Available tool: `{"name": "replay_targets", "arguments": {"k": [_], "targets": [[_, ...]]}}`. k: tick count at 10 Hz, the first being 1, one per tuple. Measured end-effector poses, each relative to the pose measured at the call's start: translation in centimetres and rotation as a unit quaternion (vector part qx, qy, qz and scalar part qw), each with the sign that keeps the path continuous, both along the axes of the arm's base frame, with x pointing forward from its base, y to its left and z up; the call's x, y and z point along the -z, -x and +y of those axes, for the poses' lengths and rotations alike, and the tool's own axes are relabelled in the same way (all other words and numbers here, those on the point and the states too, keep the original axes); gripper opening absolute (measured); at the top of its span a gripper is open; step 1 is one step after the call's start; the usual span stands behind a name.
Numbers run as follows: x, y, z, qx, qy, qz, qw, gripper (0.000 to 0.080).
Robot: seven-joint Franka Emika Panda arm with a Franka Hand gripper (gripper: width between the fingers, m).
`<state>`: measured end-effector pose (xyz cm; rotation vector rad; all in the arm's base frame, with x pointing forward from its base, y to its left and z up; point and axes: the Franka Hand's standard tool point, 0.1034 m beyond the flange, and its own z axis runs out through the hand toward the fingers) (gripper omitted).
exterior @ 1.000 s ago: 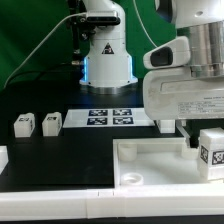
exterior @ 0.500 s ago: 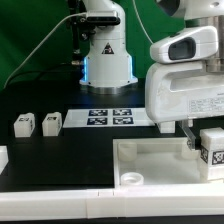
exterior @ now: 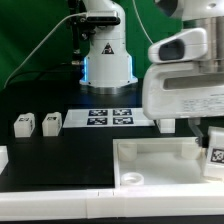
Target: Assemble one leg
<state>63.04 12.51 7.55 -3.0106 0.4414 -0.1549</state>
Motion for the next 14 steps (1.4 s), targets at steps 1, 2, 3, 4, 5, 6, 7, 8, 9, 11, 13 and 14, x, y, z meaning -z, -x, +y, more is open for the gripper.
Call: {"name": "replay_targets", "arguments": {"k": [1,2,3,4,5,6,7,8,9,11,13,14], "targets": [[0.0,0.0,-0.1,0.058,-0.009,0.005,0.998,0.0313],[0.1,0.0,-0.3,0.124,-0.022,0.012,0.992,0.0311],[0.3,0.0,-0.3,0.172,-0.031,0.017,0.985,0.0308],[0.4,0.1,-0.4,0.259,-0.05,0.025,0.964,0.0308],[0.5,0.1,-0.5,0.331,-0.067,0.033,0.941,0.0308],[0.5,0.2,-0.5,0.39,-0.082,0.042,0.916,0.0303],[0.6,0.2,-0.4,0.463,-0.1,0.051,0.879,0.0303],[0.7,0.2,-0.2,0.535,-0.12,0.058,0.835,0.0303],[0.7,0.2,-0.1,0.537,-0.12,0.059,0.833,0.0303],[0.7,0.2,-0.1,0.523,-0.119,0.057,0.842,0.0507],[0.6,0.4,0.2,0.435,-0.101,0.05,0.893,0.0603],[0.3,0.3,0.5,0.353,-0.08,0.044,0.931,0.0641]]}}
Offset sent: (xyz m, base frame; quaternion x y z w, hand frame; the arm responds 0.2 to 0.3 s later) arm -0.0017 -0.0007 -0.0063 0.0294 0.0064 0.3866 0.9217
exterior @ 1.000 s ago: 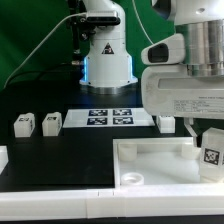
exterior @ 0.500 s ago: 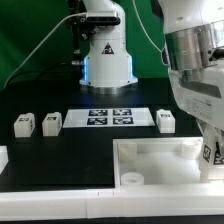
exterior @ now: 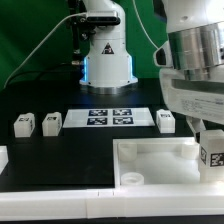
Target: Assemble one leg
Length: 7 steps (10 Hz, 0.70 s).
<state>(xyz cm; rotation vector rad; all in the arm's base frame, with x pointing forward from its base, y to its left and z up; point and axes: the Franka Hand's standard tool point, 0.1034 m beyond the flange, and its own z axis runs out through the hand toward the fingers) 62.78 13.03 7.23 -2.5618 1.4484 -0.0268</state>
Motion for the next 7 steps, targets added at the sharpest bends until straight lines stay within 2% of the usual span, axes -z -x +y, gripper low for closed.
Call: {"name": "replay_targets", "arguments": {"k": [2,6,7], "targets": [[-0.6,-0.2,1.2,-0.162,0.045,-0.008,0.986,0.0647],[-0.2,0.3,0.9,-0.334,0.058,-0.023,0.941,0.0649],[0.0,0.4,0.1,-0.407,0.062,-0.028,0.911,0.0649]]}}
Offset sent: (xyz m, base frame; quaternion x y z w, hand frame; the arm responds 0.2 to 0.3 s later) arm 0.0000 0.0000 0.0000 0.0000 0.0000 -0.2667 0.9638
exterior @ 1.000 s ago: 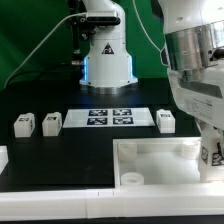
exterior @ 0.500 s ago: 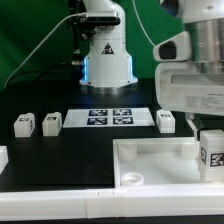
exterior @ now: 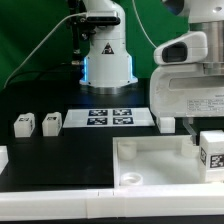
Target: Assemble one leg
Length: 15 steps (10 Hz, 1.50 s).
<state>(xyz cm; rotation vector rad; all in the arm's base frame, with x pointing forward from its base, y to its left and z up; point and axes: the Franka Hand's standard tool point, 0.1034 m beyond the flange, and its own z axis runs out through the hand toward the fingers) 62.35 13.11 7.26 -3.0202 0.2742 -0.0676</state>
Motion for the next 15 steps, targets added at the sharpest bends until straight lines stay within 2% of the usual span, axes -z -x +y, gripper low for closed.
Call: {"name": "replay_targets", "arguments": {"k": [2,3,5,8,9,10,11,12,15], "targets": [[0.4,-0.2,-1.8,-0.099,0.008,-0.009,0.995,0.0649],[0.5,-0.2,-2.1,-0.143,0.012,-0.014,0.989,0.0649],[0.5,-0.3,-2.3,-0.211,0.018,-0.02,0.977,0.0649],[0.5,-0.3,-1.9,-0.181,0.016,-0.019,0.983,0.0649],[0.5,-0.3,-1.9,-0.181,0.016,-0.019,0.983,0.052],[0.5,-0.3,-1.9,-0.148,0.014,-0.016,0.989,0.052],[0.6,-0.1,-1.9,-0.096,0.011,-0.008,0.995,0.0383],[0.7,0.1,-1.7,-0.056,0.008,0.002,0.998,0.0302],[0.7,0.2,-1.4,0.079,0.001,0.016,0.997,0.0301]]}}
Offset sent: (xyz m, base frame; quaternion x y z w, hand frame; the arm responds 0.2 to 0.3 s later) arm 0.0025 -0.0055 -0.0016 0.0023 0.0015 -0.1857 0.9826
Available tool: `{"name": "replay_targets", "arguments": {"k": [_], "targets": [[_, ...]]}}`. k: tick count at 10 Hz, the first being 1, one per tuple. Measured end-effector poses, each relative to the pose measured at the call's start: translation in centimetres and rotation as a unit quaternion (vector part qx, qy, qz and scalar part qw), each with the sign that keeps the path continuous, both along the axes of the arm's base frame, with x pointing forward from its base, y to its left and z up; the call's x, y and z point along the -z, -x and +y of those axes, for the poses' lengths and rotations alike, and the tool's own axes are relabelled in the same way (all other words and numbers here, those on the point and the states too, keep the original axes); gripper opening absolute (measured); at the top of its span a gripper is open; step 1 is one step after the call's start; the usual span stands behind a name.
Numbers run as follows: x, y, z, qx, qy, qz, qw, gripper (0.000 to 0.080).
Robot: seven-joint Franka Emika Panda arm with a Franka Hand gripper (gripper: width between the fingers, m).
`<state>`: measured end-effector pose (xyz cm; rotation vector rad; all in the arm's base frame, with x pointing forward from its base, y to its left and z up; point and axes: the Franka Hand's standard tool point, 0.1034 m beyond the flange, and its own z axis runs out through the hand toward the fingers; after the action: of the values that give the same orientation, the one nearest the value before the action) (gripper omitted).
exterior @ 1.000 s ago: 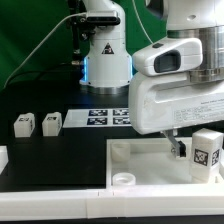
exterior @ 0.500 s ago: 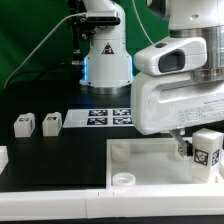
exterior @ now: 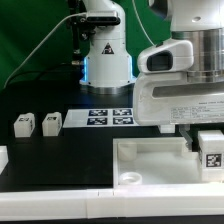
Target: Assemble one leg
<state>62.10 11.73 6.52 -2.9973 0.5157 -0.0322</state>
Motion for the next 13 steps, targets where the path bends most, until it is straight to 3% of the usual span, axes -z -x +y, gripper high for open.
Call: {"name": "replay_targets", "arguments": {"k": [2,4,5,6,8,11,12,13], "targets": [[0.1,0.1,0.7,0.148,-0.015,0.017,0.989,0.0295],[0.2,-0.1,1.1,0.299,-0.041,0.033,0.953,0.0293],[0.2,-0.3,1.1,0.367,-0.061,0.037,0.927,0.0294],[0.2,-0.4,1.2,0.462,-0.082,0.042,0.882,0.0294],[0.2,-0.7,1.3,0.558,-0.105,0.048,0.822,0.0294],[0.2,-0.7,1.3,0.547,-0.104,0.046,0.829,0.0363],[0.2,-0.7,1.3,0.539,-0.104,0.044,0.835,0.0556],[0.2,-0.6,1.4,0.538,-0.104,0.044,0.835,0.0629]]}}
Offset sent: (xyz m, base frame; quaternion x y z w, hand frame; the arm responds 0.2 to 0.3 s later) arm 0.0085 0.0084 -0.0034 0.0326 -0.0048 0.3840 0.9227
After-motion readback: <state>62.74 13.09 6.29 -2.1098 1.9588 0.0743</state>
